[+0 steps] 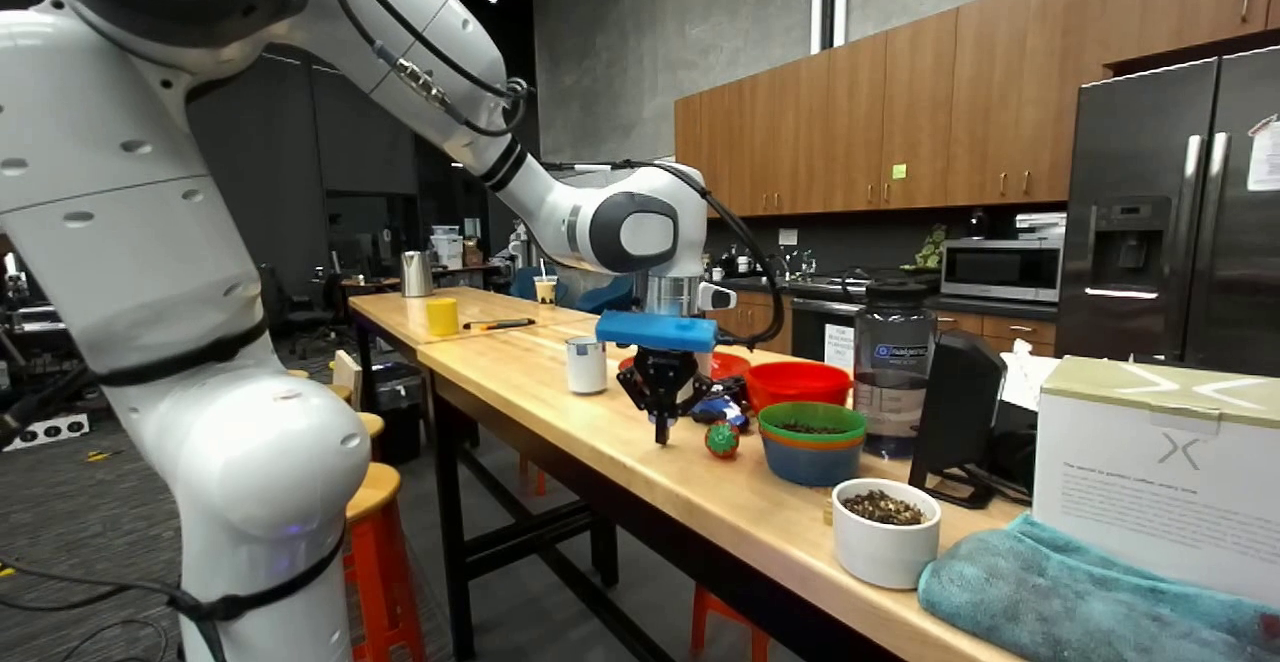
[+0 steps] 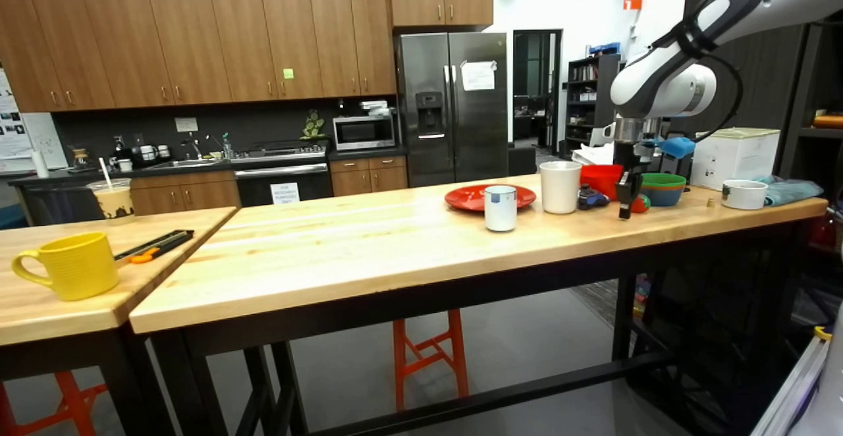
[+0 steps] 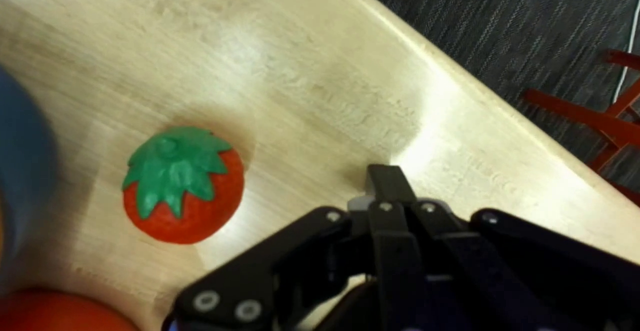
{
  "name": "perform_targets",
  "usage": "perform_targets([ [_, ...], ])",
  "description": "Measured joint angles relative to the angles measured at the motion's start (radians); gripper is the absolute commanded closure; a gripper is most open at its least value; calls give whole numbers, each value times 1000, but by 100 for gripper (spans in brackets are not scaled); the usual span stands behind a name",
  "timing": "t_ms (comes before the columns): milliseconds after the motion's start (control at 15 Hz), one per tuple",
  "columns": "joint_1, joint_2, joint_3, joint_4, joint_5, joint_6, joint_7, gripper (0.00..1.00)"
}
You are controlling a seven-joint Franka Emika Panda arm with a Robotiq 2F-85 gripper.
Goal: Push the strawberry toy off of the table
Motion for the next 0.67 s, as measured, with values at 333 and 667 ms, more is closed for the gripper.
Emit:
perform_targets([
  [333, -2, 34, -5, 13, 23, 42, -8, 100],
  [667, -5, 57, -8, 35, 54, 43, -12, 100],
])
